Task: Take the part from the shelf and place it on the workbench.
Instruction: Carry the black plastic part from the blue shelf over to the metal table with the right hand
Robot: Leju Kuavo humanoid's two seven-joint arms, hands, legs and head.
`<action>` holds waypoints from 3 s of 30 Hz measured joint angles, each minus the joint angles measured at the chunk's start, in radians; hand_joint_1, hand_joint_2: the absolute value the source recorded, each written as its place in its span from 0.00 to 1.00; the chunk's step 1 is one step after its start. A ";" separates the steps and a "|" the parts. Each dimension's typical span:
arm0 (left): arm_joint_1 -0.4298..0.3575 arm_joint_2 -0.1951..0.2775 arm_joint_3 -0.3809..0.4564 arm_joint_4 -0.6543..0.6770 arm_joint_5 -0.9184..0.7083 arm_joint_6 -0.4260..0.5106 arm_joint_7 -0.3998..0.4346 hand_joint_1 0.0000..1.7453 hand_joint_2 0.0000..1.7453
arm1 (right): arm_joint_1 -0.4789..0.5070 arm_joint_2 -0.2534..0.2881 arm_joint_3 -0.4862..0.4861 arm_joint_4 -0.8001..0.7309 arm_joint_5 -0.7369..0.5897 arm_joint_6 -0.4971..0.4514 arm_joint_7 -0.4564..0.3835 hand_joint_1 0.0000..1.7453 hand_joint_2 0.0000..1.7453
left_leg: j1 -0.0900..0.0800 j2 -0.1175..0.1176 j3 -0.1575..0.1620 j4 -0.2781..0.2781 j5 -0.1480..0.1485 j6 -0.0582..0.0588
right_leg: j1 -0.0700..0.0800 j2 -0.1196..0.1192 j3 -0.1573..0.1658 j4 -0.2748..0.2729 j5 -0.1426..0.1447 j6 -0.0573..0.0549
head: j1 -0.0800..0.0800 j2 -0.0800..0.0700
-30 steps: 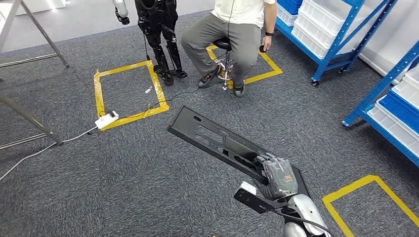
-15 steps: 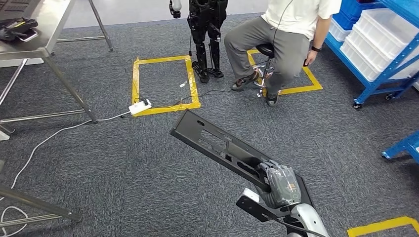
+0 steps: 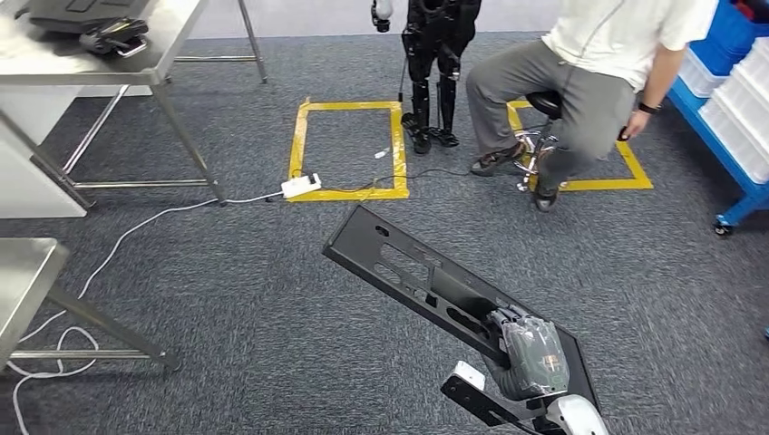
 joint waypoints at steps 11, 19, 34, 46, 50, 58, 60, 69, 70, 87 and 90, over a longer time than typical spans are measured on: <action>-0.007 -0.002 0.022 0.001 0.043 0.018 -0.019 0.00 1.00 | -0.077 0.016 -0.002 0.049 -0.028 0.011 -0.045 1.00 1.00 | -0.013 -0.018 0.111 -0.224 0.089 0.063 | 0.002 0.051 -0.085 0.214 -0.120 0.037 | 0.008 0.000; -0.001 -0.002 0.028 0.001 0.044 0.017 -0.021 0.00 1.00 | -0.090 0.017 -0.002 0.074 -0.038 0.019 -0.049 1.00 1.00 | -0.018 -0.128 0.108 -0.221 0.096 0.047 | -0.007 0.123 -0.024 0.033 -0.012 0.064 | 0.007 0.000; -0.005 -0.002 0.028 0.001 0.018 0.017 -0.023 0.00 1.00 | -0.092 0.034 -0.002 0.076 -0.035 0.018 -0.041 1.00 1.00 | -0.029 0.060 0.120 -0.202 0.062 0.041 | 0.021 -0.032 -0.016 0.019 -0.006 0.005 | 0.000 0.000; -0.013 -0.005 0.028 0.001 0.001 0.015 -0.020 0.00 1.00 | -0.038 0.034 -0.044 0.048 -0.057 0.020 -0.043 1.00 1.00 | -0.016 -0.085 0.125 -0.232 0.088 0.066 | -0.014 0.075 -0.104 0.220 -0.083 0.061 | 0.004 0.000; -0.015 -0.005 0.028 0.001 -0.002 0.015 -0.019 0.00 1.00 | -0.034 0.038 -0.054 0.040 -0.063 0.023 -0.052 1.00 1.00 | -0.015 -0.131 0.117 -0.230 0.094 0.039 | -0.027 0.133 -0.016 0.027 -0.016 0.073 | 0.002 0.000; -0.011 -0.005 0.028 0.001 -0.004 0.015 -0.025 0.00 1.00 | -0.037 0.050 -0.061 0.036 -0.073 0.039 -0.066 1.00 1.00 | -0.009 -0.022 -0.016 0.028 -0.036 0.013 | -0.008 0.041 -0.017 0.023 -0.005 0.018 | -0.007 0.000; -0.009 -0.005 0.028 0.001 -0.004 0.015 -0.026 0.00 1.00 | -0.038 0.052 -0.062 0.037 -0.073 0.040 -0.066 1.00 1.00 | -0.010 -0.014 -0.022 0.050 -0.030 0.015 | -0.002 0.013 -0.016 0.023 -0.007 0.014 | -0.008 0.000; -0.009 -0.005 0.028 0.001 -0.005 0.017 -0.028 0.00 1.00 | -0.047 0.062 -0.068 0.035 -0.074 0.039 -0.073 1.00 1.00 | -0.031 0.024 0.125 -0.226 0.076 0.064 | 0.017 -0.040 -0.011 0.043 -0.035 0.032 | -0.006 0.000; -0.009 -0.006 0.028 0.001 -0.005 0.017 -0.028 0.00 1.00 | -0.048 0.062 -0.069 0.034 -0.074 0.039 -0.074 1.00 1.00 | -0.026 0.013 0.128 -0.232 0.080 0.068 | 0.016 -0.011 -0.025 0.077 -0.054 0.033 | -0.004 0.000; -0.005 -0.012 0.028 0.000 -0.025 0.018 -0.023 0.00 1.00 | -0.071 0.062 -0.085 0.040 0.096 -0.018 -0.001 1.00 1.00 | -0.014 -0.032 0.032 -0.070 0.006 0.017 | -0.016 0.060 -0.016 0.024 -0.004 0.028 | -0.006 0.000; -0.009 -0.012 0.028 0.000 -0.030 0.018 -0.022 0.00 1.00 | -0.119 0.060 -0.110 0.059 0.134 -0.032 0.031 1.00 1.00 | -0.013 -0.014 -0.034 0.066 -0.035 0.018 | -0.007 0.024 -0.018 0.024 -0.007 0.022 | -0.007 0.000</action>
